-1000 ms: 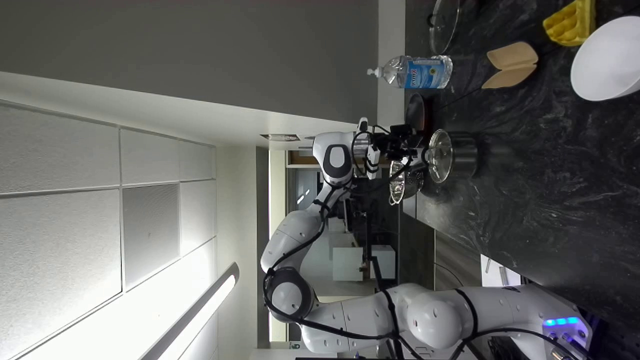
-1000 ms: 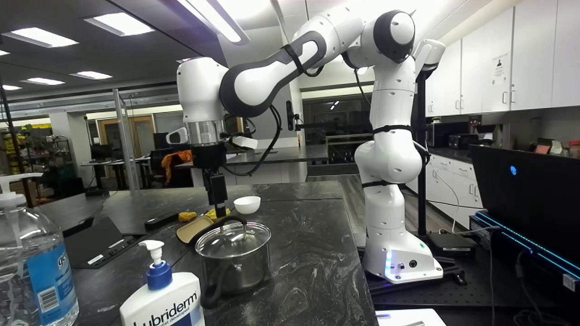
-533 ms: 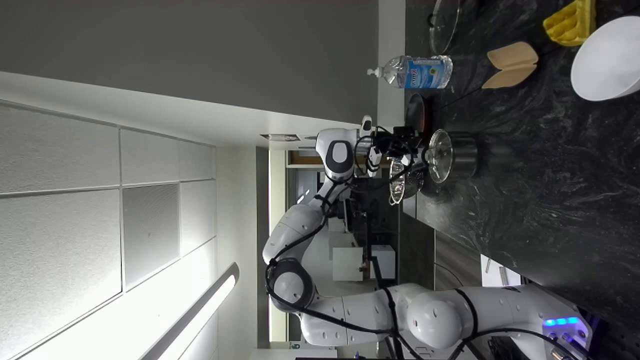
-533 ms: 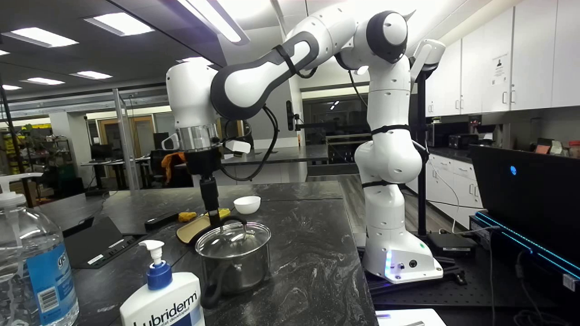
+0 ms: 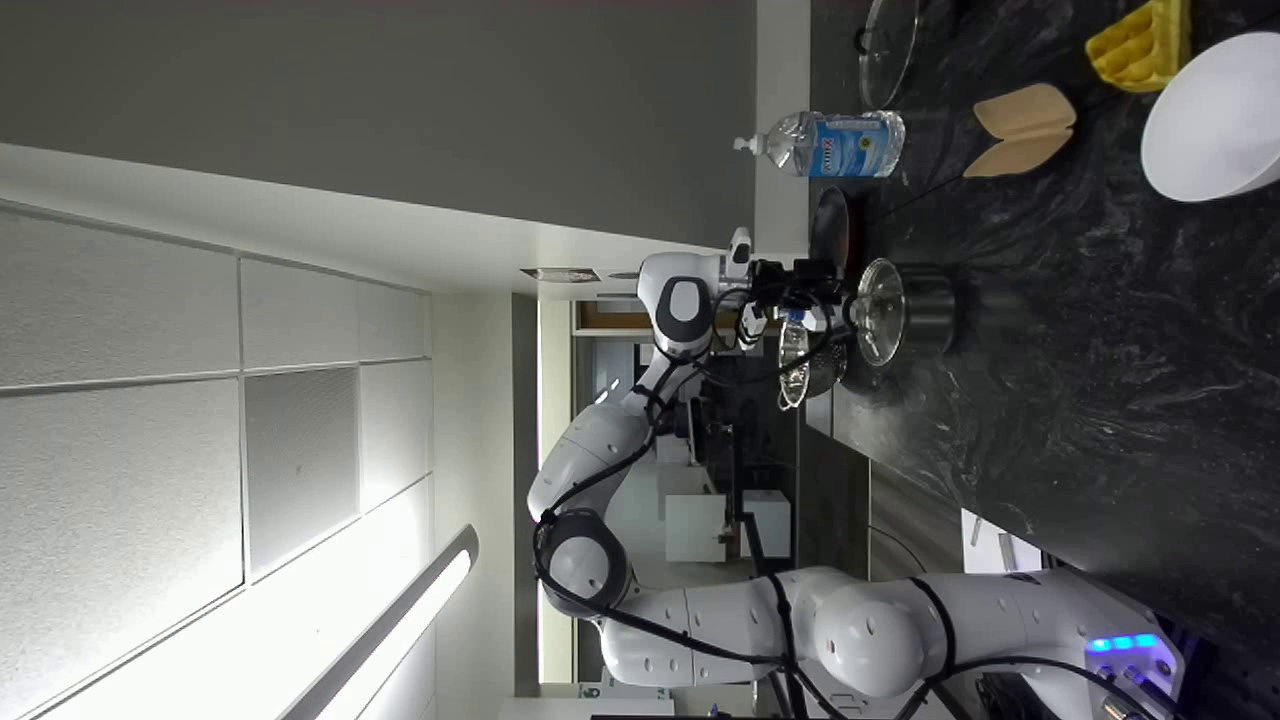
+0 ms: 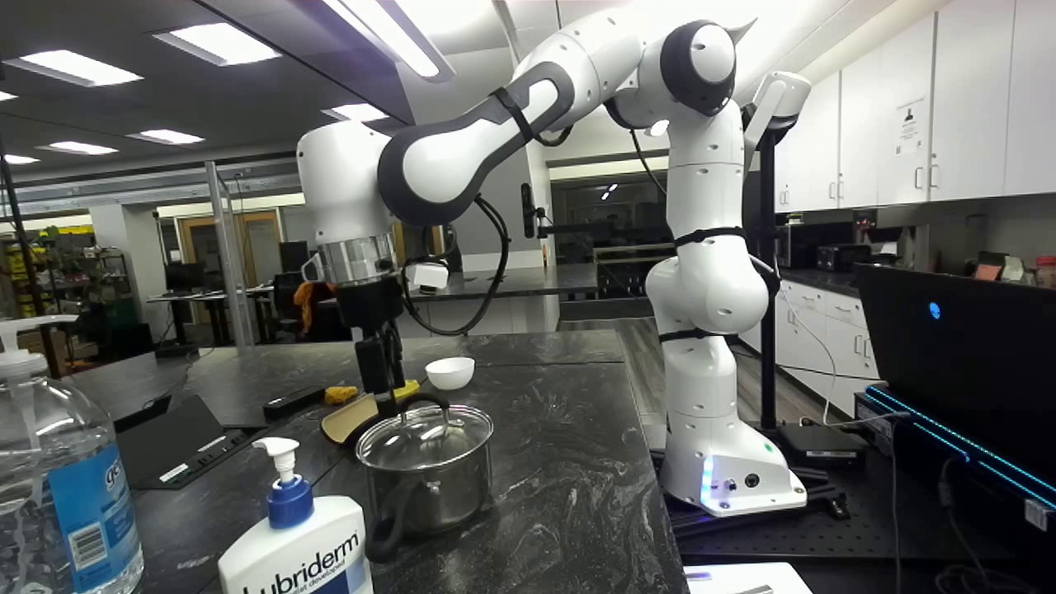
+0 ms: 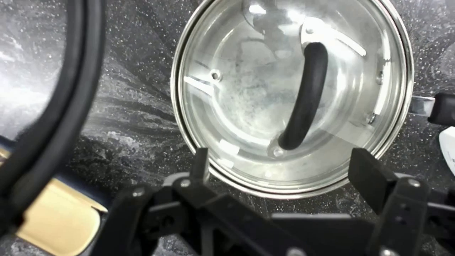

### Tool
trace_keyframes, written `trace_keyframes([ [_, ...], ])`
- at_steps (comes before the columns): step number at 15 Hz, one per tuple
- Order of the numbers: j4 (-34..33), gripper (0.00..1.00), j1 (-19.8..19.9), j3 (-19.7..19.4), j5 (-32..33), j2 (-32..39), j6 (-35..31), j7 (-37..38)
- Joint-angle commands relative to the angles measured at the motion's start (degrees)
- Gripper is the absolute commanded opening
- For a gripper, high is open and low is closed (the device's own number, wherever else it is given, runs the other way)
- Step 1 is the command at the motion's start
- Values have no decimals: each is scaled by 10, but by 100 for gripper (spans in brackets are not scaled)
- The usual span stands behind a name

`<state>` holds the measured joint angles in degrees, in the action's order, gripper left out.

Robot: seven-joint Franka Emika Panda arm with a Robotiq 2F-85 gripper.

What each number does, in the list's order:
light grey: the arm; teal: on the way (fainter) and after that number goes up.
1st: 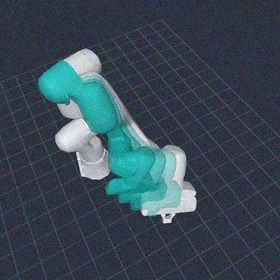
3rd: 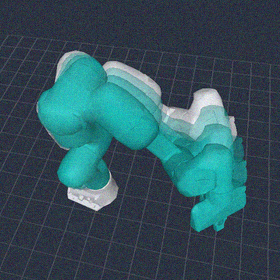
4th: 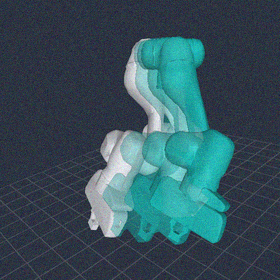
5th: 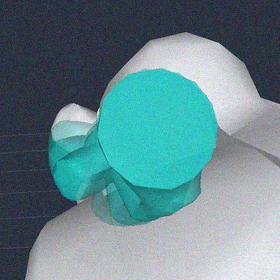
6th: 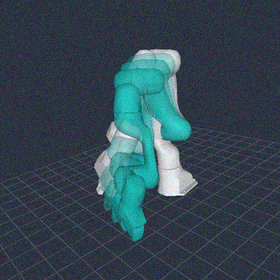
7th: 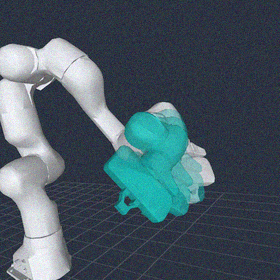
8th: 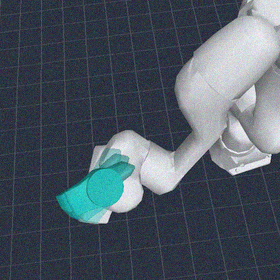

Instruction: Remove the glass lid from the silver pot.

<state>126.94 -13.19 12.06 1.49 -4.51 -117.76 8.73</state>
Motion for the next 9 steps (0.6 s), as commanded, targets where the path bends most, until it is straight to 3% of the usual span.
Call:
trace_keyframes([
  [1,-12,100,6,4,-5,0,28,42],
  [9,9,100,8,2,-10,-21,43,65],
])
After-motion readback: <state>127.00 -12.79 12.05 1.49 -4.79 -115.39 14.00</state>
